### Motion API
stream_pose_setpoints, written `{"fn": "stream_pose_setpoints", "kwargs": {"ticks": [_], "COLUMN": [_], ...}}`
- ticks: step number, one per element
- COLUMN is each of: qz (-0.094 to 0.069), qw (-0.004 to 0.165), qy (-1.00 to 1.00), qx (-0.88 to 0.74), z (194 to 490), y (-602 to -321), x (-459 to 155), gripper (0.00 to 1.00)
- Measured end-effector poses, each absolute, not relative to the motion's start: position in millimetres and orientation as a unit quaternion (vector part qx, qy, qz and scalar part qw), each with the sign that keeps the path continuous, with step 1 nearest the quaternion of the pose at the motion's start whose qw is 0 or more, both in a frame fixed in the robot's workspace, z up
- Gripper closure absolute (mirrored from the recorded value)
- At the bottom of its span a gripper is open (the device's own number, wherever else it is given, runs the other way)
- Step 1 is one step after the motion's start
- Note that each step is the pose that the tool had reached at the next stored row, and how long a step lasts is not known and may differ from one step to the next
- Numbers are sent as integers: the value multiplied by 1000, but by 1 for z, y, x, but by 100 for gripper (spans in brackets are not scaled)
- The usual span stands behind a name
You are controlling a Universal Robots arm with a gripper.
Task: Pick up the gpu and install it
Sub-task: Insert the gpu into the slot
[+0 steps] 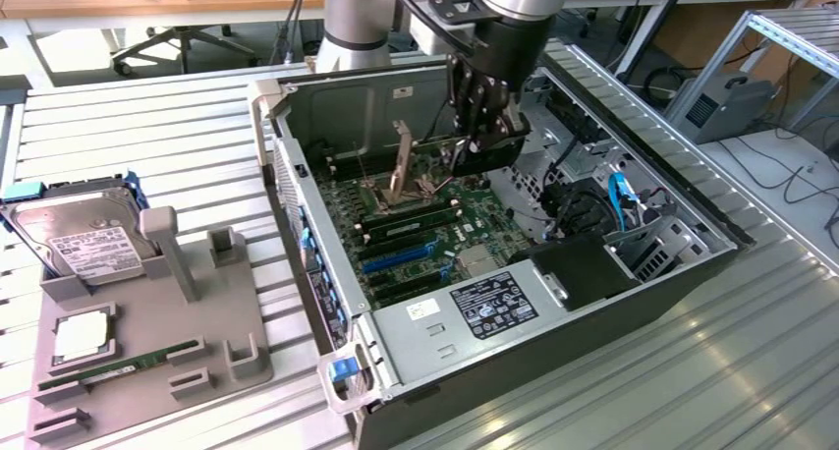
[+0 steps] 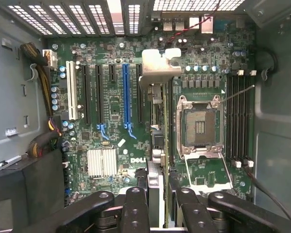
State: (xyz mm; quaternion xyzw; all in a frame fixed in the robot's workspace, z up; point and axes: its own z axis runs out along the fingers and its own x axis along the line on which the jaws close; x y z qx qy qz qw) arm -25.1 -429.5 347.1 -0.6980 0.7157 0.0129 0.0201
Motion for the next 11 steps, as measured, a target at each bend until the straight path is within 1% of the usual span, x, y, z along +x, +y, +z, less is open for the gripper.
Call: {"fn": "stream_pose_setpoints", "kwargs": {"ticks": [11], "qz": [13], "qw": [20], "qy": [716], "qx": [-698], "z": [347], "y": [-433], "x": [-25], "gripper": [73]}}
